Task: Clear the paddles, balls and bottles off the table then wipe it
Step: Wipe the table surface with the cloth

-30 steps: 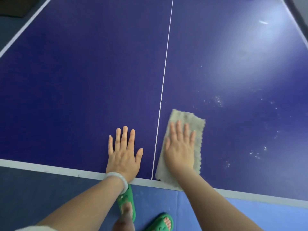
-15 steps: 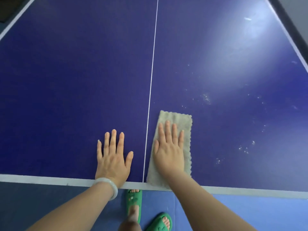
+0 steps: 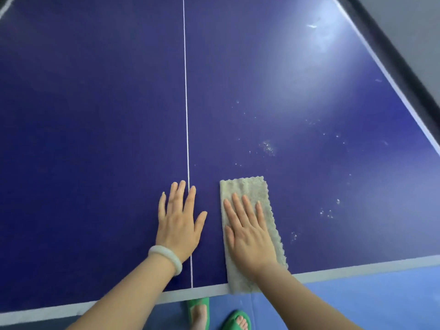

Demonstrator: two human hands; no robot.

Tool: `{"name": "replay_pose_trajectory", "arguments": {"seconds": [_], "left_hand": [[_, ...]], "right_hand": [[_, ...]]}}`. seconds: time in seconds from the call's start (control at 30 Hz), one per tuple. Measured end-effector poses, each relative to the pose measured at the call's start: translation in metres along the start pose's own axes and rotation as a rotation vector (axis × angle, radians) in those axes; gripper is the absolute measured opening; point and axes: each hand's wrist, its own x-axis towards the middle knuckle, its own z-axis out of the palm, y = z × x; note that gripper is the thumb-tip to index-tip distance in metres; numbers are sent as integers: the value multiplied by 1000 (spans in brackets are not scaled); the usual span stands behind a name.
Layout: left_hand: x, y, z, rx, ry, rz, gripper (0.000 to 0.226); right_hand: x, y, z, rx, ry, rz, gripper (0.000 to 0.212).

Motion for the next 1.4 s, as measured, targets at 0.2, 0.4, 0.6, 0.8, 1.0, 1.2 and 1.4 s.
{"name": "replay_pose_trajectory", "arguments": {"seconds": [0.2, 0.4, 0.6, 0.8, 1.0, 1.2, 1.4], "left_hand": [[42, 35, 25, 103, -124, -99, 77], [41, 36, 29, 111, -65, -58, 76], [40, 34, 28, 75, -53, -52, 76], [40, 36, 26, 87, -52, -54, 75], [41, 37, 26, 114, -62, -70, 75], [43, 39, 22, 132, -82, -106, 73], [44, 40, 21, 152, -107, -131, 73]], "right_hand": [[-31, 101, -22, -62, -49, -143, 57], [23, 115, -30, -47, 1, 311, 57], [-26, 112, -33, -42, -103, -221, 59], [11, 207, -53, -65, -70, 250, 57], [48, 160, -44, -67, -83, 92, 58], [-16, 171, -45, -126, -139, -279, 60], [51, 103, -32, -51, -181, -398, 59]]}}
